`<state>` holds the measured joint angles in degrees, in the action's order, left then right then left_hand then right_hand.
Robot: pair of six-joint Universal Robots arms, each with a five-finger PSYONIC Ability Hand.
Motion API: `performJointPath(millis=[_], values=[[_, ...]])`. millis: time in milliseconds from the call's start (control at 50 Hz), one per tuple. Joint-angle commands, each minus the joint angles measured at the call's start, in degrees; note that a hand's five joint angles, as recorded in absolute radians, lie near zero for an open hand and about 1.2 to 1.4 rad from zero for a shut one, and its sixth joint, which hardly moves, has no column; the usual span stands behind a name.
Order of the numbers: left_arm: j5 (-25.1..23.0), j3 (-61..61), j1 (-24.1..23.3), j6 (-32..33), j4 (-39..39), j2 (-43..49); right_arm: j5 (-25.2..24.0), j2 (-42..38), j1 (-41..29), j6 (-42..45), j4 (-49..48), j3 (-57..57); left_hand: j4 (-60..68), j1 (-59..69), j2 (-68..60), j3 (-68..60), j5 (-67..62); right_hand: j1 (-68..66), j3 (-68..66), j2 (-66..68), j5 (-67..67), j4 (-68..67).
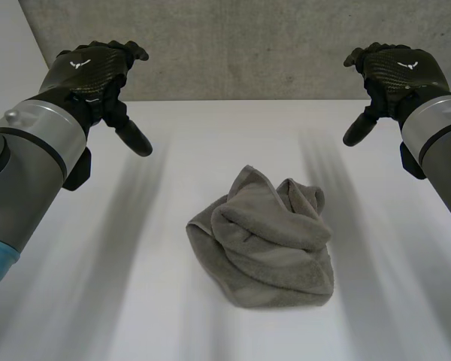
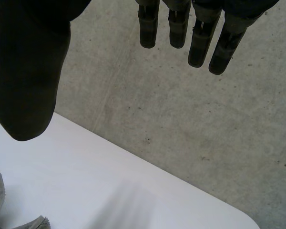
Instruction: Fold the towel.
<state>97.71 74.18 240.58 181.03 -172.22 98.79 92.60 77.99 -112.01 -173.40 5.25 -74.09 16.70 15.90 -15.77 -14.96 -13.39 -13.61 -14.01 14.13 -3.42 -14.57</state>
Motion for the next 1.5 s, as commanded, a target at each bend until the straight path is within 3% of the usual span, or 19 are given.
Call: performJointPath(millis=[20, 180, 280, 380, 460, 560, 620, 720, 760, 780, 820, 920, 1000, 1280, 1500], values=[[-0.15, 0.44, -0.02, 0.28, -0.31, -0.44, 0.12, -0.03, -0.05, 0.26, -0.16, -0.09, -5.48, -4.67, 4.54, 3.74, 12.17, 3.61, 4.01, -4.13, 3.42, 4.57], [-0.68, 1.49, -0.29, 0.64, -0.84, 0.52, -1.46, 0.14, -1.02, 1.75, -0.24, -0.7, -5.14, -4.34, 4.21, 3.4, 11.83, 3.61, 4.01, -4.13, 3.42, 4.57], [-1.3, 1.32, -0.55, 0.9, -1.01, 6.24, -5.15, -0.56, -2.07, 9.49, -1.21, -3.07, -4.47, -3.67, 3.53, 2.73, 11.16, 3.61, 4.01, -4.13, 3.42, 4.57], [-1.91, 1.14, -0.73, 4.33, -1.1, 13.8, -13.49, -4.5, -9.16, 24.48, -3.23, -8.86, -4.3, -3.5, 3.36, 2.56, 10.99, 3.61, 4.01, -4.13, 3.42, 4.57], [-1.91, 1.06, -1.43, 8.36, -1.45, 20.37, -14.99, -7.83, -12.87, 28.46, -3.76, -9.66, -4.13, -3.33, 3.2, 2.39, 10.82, 3.61, 4.01, -4.13, 3.42, 4.57], [-1.91, 1.23, -1.78, 8.55, -3.81, 25.3, -14.73, -13.83, -14.64, 29.26, -4.64, -9.75, -3.63, -2.83, 2.7, 1.89, 10.32, 0.5, 0.9, -1.02, 0.31, 1.45], [-1.91, 1.76, -3.09, 8.55, -6.62, 27.68, -14.38, -16.99, -15.08, 29.26, -5.08, -9.75, -3.12, -2.32, 2.19, 1.38, 9.81, -3.03, -2.64, 2.52, -3.22, -2.08], [-1.91, 3.43, -4.77, 8.55, -11.21, 29.53, -13.06, -19.72, -15.52, 29.09, -5.61, -8.88, -1.61, -0.81, 0.67, -0.13, 8.3, -22.88, -22.48, 22.37, -23.07, -21.93], [-1.91, 4.13, -5.21, 8.55, -13.58, 29.97, -11.14, -19.89, -14.99, 29.09, -7.27, -8.44, -0.77, 0.04, -0.17, -0.97, 7.46, -43.96, -43.56, 43.44, -44.15, -43.0], [-1.82, 4.83, -5.82, 8.55, -15.93, 30.32, -11.13, -19.89, -14.99, 29.09, -7.27, -8.44, 2.07, 2.87, -3.0, -3.8, 4.63, -44.08, -43.68, 43.56, -44.26, -43.12], [-1.73, 5.54, -6.35, 8.46, -18.5, 30.5, -7.55, -19.28, -14.81, 28.48, -9.02, -8.35, 6.8, 7.6, -7.74, -8.54, -0.11, -66.3, -65.9, 65.78, -66.48, -65.34], [-1.82, 9.05, -7.32, 8.02, -27.89, 30.67, -2.88, -16.39, -14.46, 25.58, -10.26, -8.09, 21.57, 22.37, -22.51, -23.31, -14.88, -66.39, -65.99, 65.87, -66.58, -65.43], [-1.73, 10.11, -7.67, 7.58, -30.71, 30.67, -1.73, -14.27, -14.37, 25.31, -9.74, -7.38, 24.8, 25.6, -25.73, -26.54, -18.11, -66.39, -65.99, 65.87, -66.58, -65.43], [-2.0, 10.37, -8.46, 7.32, -31.95, 32.7, -0.23, -15.76, -11.56, 30.14, -1.65, -4.3, 22.78, 23.58, -23.72, -24.52, -16.09, -66.39, -65.99, 65.87, -66.58, -65.43], [-3.4, 10.37, -8.46, 7.4, -31.95, 32.87, 6.98, -15.94, -5.59, 35.94, -1.03, -2.02, 17.74, 18.54, -18.67, -19.48, -11.05, -66.39, -65.99, 65.87, -66.58, -65.43]])
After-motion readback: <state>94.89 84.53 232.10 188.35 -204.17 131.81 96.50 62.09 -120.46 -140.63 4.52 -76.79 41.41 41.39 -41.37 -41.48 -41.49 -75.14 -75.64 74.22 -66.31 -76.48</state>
